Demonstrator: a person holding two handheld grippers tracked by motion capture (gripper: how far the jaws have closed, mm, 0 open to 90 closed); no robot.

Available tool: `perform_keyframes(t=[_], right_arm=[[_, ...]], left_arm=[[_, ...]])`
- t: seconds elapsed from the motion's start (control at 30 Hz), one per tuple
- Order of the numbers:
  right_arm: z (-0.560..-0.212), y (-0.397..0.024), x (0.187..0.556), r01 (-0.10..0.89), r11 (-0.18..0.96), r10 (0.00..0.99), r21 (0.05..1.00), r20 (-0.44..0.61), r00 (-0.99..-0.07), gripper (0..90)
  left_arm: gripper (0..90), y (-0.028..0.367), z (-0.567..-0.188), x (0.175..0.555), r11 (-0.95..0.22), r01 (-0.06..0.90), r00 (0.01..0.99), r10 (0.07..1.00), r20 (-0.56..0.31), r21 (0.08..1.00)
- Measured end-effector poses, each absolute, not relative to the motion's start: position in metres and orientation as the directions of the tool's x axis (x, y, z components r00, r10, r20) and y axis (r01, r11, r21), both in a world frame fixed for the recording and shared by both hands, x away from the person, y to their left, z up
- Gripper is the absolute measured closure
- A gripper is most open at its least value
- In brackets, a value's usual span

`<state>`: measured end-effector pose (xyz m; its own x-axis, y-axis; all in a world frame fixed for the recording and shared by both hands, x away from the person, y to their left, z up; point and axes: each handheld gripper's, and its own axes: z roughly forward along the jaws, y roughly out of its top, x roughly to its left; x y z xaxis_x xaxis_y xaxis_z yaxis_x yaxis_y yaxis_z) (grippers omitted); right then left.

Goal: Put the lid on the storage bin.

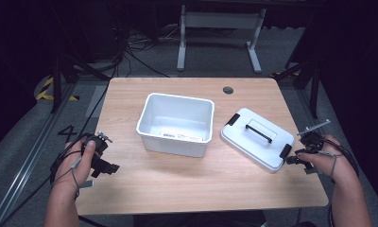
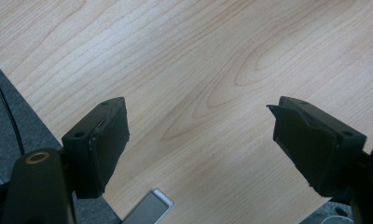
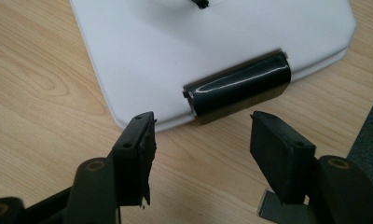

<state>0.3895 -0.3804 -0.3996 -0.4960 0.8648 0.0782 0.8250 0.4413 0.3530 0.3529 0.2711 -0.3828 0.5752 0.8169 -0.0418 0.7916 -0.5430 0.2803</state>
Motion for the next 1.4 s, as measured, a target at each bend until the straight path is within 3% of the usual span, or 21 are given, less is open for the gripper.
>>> perform_keyframes(t=[0.63, 1.4], right_arm=[[-0.386, -0.367, 0.407, 0.755, 0.443, 0.855, 0.484, 0.027, -0.518, 40.9], [-0.370, -0.311, 0.457, 0.671, 0.583, 0.774, 0.458, -0.061, -0.630, 40.8]], left_arm=[[18.9, 0.268, -0.383, 0.351, -0.567, 0.767, 0.604, 0.796, -0.038, 0.299], [18.4, 0.266, -0.386, 0.355, -0.591, 0.752, 0.628, 0.777, -0.044, 0.291]])
